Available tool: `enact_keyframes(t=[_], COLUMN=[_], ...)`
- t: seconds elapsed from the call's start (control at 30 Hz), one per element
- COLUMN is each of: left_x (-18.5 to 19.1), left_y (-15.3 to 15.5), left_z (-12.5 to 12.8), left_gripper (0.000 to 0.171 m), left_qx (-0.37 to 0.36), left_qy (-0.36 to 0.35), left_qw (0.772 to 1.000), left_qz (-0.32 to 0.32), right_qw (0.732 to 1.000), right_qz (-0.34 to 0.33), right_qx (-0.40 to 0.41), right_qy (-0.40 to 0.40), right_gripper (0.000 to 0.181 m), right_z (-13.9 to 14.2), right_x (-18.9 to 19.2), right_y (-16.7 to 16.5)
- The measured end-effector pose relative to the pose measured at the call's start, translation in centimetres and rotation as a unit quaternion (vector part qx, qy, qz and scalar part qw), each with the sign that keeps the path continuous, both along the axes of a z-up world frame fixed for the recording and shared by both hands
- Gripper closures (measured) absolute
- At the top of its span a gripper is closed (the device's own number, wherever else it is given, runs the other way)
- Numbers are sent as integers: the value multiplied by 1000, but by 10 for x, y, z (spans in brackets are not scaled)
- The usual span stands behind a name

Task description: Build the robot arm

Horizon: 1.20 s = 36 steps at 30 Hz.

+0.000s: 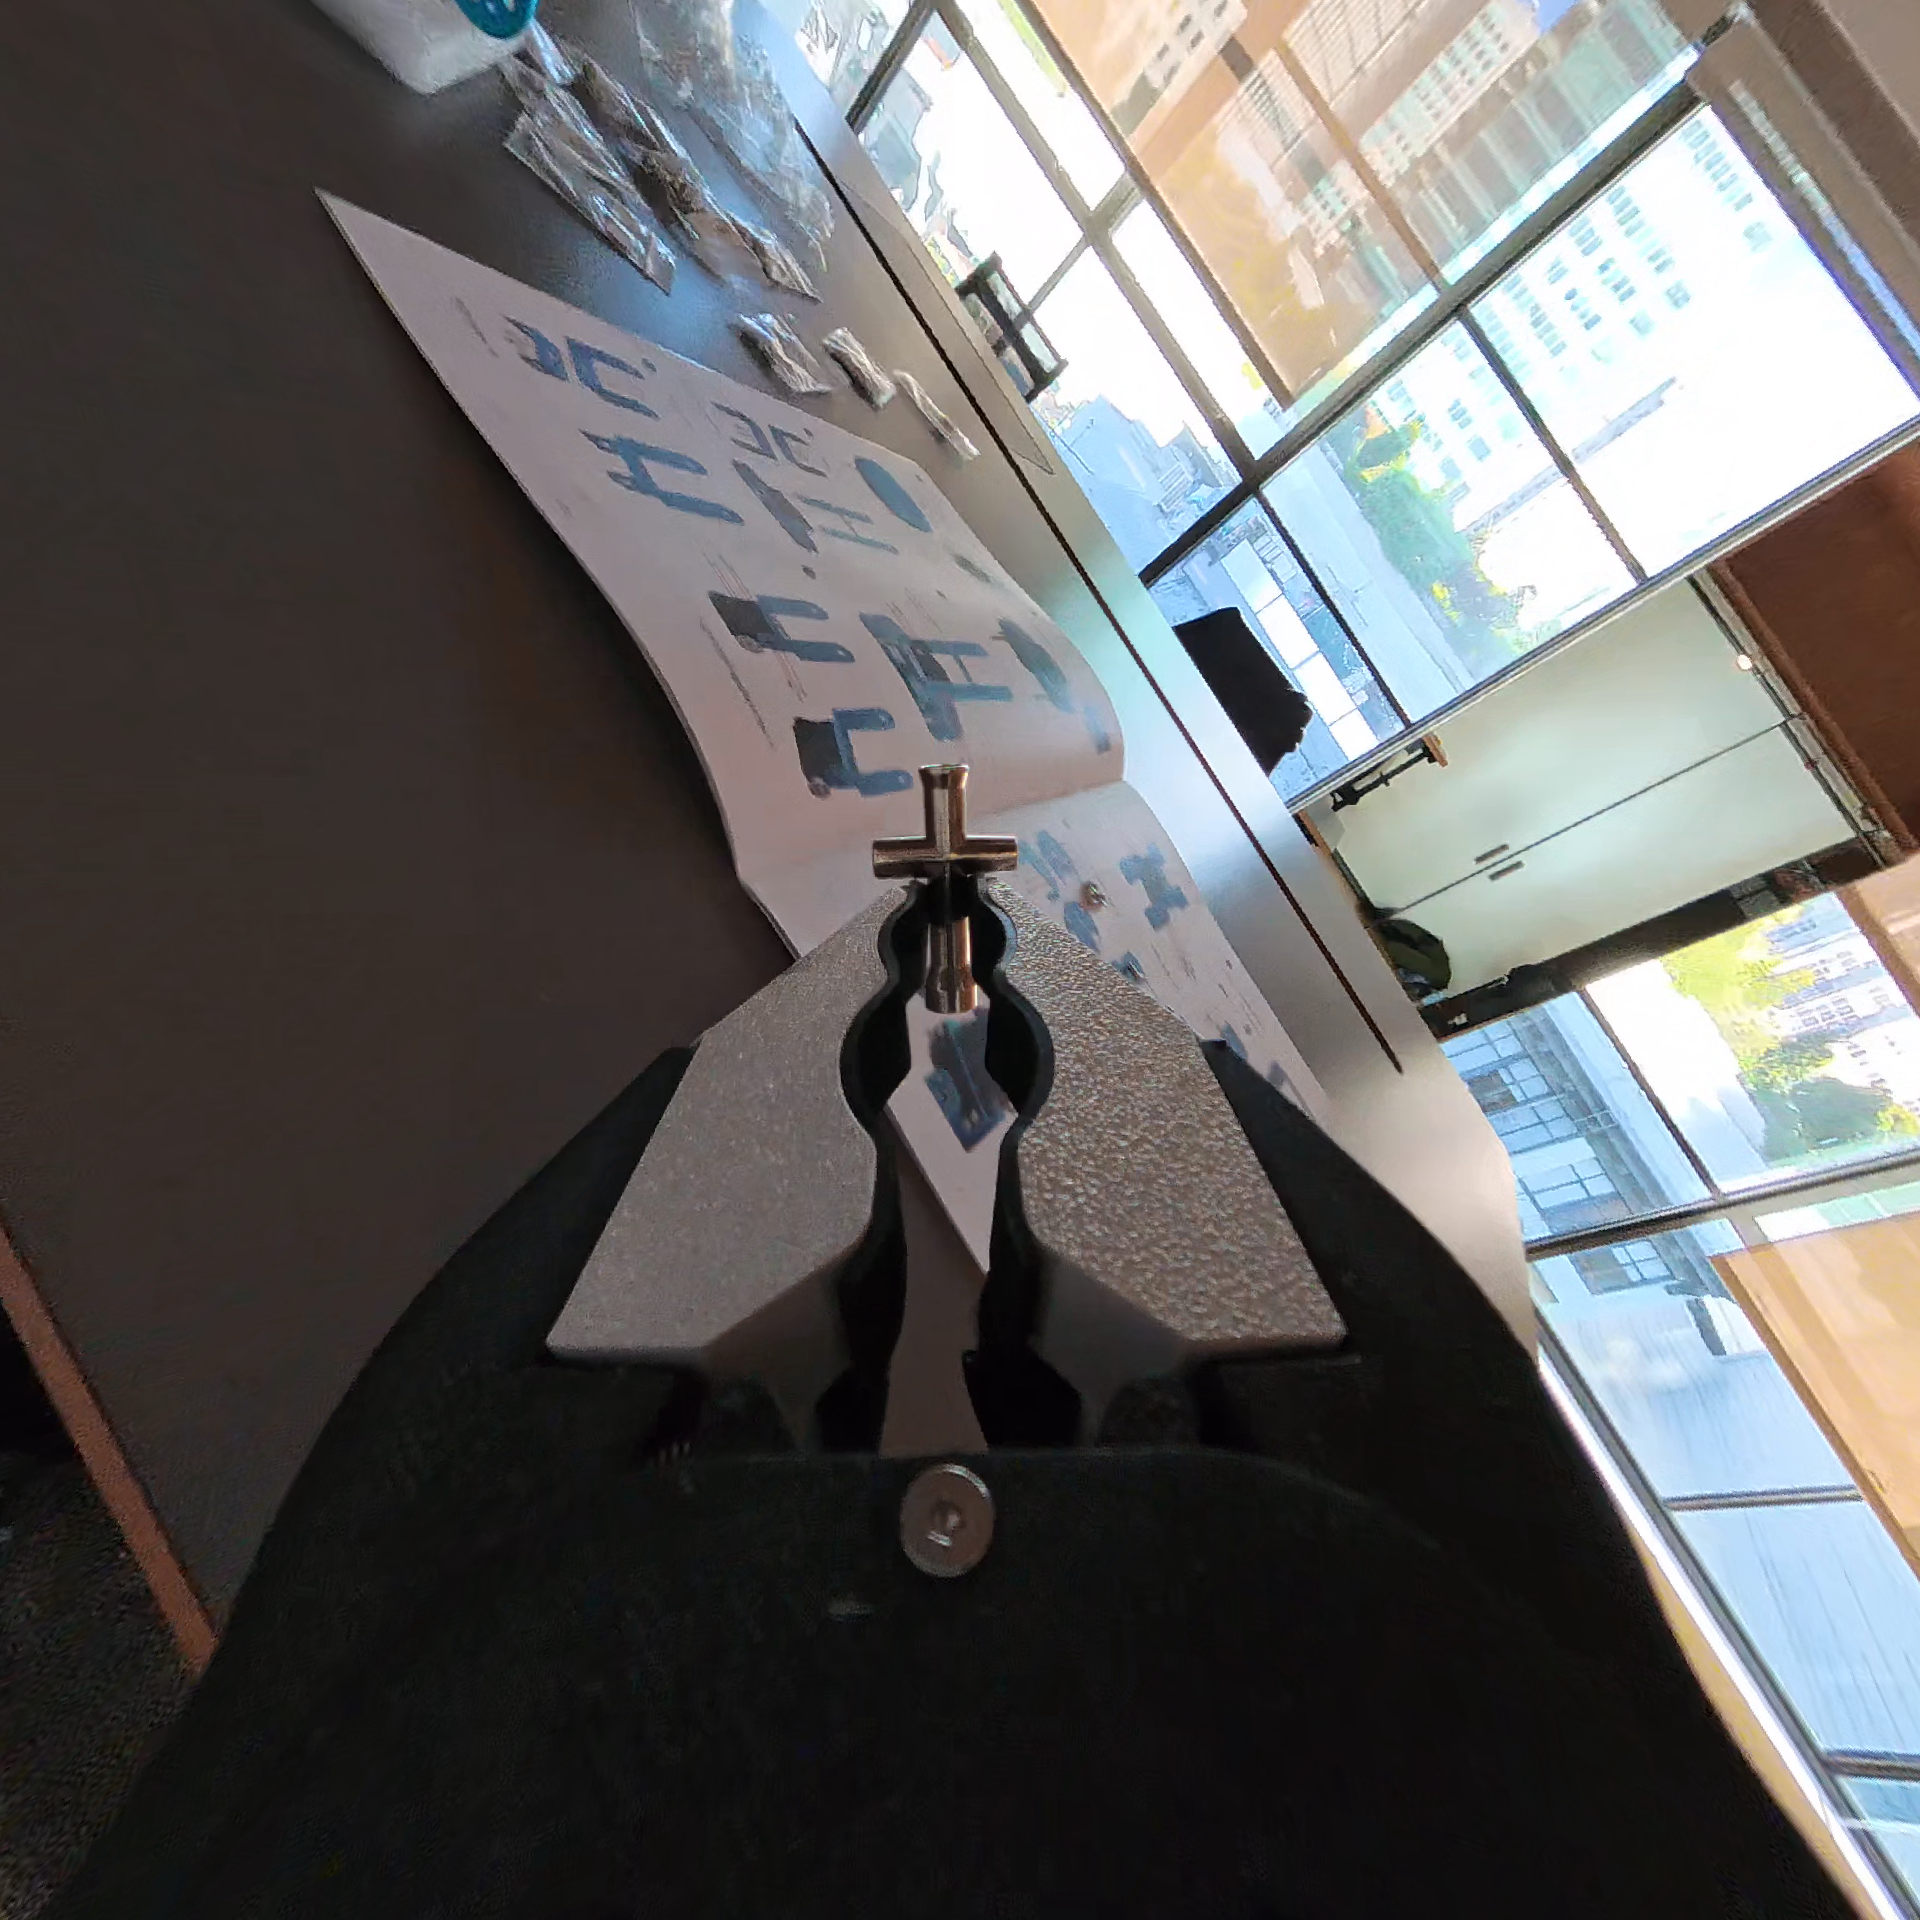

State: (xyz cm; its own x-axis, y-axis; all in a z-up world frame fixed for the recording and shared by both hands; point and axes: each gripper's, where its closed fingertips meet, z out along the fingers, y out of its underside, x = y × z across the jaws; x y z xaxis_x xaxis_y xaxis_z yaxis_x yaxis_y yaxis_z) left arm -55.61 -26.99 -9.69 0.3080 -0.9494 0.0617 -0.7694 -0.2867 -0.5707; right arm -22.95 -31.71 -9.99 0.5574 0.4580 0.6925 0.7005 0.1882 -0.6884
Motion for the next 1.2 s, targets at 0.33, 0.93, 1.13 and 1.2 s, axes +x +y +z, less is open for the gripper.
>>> enact_keyframes(t=[0.33,0.93,1.13,1.2], left_x=[-41,-16,-21,-19], left_y=[35,57,64,54], left_z=[-22,-42,-6,18], left_gripper=[171,165,142,143], left_qx=[19,-18,-8,-7], left_qy=[33,15,-76,-140], left_qw=[988,984,994,990], left_qz=[-150,-177,-77,-24], right_qw=[998,993,995,996], right_qz=[36,65,59,66], right_qx=[-46,-19,-14,-8], right_qy=[8,-99,-84,-66], right_gripper=[175,175,175,175], right_z=[-14,-36,-31,-22], right_x=[-106,-140,-141,-149], right_y=[-2,-5,-4,-4])
